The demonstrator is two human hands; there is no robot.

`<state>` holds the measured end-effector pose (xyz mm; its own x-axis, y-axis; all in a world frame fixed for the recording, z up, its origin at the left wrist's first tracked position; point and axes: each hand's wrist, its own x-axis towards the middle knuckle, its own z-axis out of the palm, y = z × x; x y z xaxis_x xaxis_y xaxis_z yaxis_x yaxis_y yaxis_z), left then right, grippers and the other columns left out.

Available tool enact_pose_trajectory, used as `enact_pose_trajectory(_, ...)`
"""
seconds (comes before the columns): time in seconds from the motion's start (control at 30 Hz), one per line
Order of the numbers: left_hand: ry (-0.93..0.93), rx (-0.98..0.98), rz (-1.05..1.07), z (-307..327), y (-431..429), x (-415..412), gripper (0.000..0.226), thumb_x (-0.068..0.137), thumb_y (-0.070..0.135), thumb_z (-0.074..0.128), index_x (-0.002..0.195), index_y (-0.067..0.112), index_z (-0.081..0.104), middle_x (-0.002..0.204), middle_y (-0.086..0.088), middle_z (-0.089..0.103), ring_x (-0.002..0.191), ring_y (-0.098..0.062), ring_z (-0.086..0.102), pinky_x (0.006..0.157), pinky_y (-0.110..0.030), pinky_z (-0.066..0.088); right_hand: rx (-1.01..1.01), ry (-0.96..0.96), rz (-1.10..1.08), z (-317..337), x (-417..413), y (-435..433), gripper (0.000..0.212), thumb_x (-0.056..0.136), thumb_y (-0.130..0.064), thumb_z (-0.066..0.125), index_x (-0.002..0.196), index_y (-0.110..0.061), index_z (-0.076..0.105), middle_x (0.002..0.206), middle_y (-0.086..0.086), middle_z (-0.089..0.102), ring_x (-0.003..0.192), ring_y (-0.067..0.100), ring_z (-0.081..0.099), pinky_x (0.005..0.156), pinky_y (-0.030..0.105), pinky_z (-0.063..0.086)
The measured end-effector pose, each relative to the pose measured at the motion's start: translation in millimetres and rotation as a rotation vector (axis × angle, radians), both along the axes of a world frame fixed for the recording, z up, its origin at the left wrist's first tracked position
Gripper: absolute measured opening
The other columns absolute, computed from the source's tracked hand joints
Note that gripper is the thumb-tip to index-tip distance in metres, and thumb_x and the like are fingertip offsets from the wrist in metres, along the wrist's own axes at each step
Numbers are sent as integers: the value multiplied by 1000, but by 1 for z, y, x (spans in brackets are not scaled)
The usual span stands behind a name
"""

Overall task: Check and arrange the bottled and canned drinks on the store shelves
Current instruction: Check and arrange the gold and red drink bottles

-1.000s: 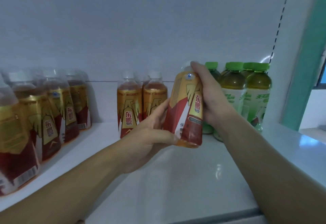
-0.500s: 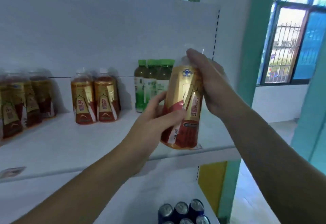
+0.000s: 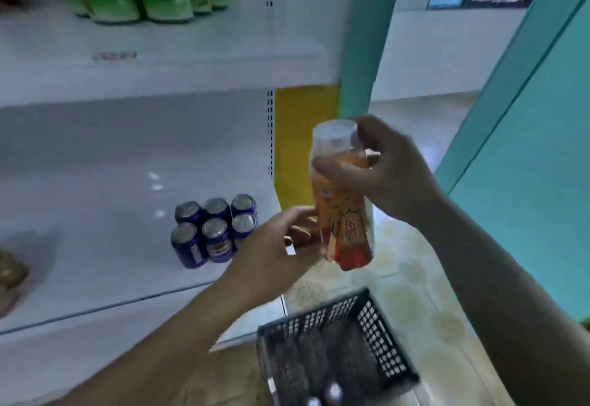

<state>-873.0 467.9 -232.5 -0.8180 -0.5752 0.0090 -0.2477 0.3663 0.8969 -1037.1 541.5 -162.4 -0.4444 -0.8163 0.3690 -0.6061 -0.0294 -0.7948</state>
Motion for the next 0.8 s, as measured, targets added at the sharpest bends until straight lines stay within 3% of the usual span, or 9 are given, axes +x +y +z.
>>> enact_pose_trajectory(0.1,-187,54,55,-80,7,-10,31,90,33,70,120,34,61,108,17,67,94,-1,63,87,-29,54,170,-91,0,-78,-13,19,49,64,-51,89,102,-41,59,92,-22,68,80,-10,65,67,15,52)
enact_pose_trajectory(0.17,-326,93,63,-134,13,-15,31,92,34,67,123,29,63,112,12,69,98,-8,65,89,-34,53,271,-136,-40,-147,-19,30,51,66,-39,91,99,-49,53,95,-22,67,87,-5,67,76,22,56)
enact_pose_trajectory(0.23,-465,155,57,-192,21,-20,29,94,35,64,123,30,63,114,7,70,102,-15,66,90,-35,53,369,-211,-95,-226,-21,43,50,66,-44,92,98,-48,54,97,-15,68,90,8,69,79,37,58)
enact_pose_trajectory(0.27,-527,185,55,-222,25,-22,29,92,39,63,121,32,64,114,7,70,103,-16,66,91,-36,53,406,-243,-122,-265,-21,49,49,66,-49,89,101,-46,55,96,-13,67,88,9,68,76,38,58)
enact_pose_trajectory(0.4,-750,243,-21,-350,40,-25,46,74,54,54,116,37,62,116,9,69,105,-16,65,94,-40,53,588,-262,-213,-404,-23,74,47,78,-36,86,113,-31,55,98,-17,57,85,5,59,68,8,39)
enact_pose_trajectory(0.53,-846,244,-67,-446,44,-37,31,94,39,59,124,32,61,117,11,65,109,-16,62,96,-36,51,782,-211,-308,-532,-34,92,52,81,-29,84,123,-19,55,111,-6,58,96,13,56,80,30,46)
enact_pose_trajectory(0.63,-880,251,-83,-517,47,-49,29,95,40,58,122,33,61,115,14,66,109,-17,62,96,-35,50,873,-213,-369,-614,-39,103,48,85,-28,81,123,-18,54,120,0,58,99,19,59,85,42,54)
enact_pose_trajectory(0.8,-926,206,-176,-605,53,-65,30,94,39,59,123,32,61,115,13,67,111,-18,61,98,-36,49,1072,-155,-351,-733,-48,116,39,94,-31,69,130,-23,55,130,5,53,110,29,60,90,39,51)
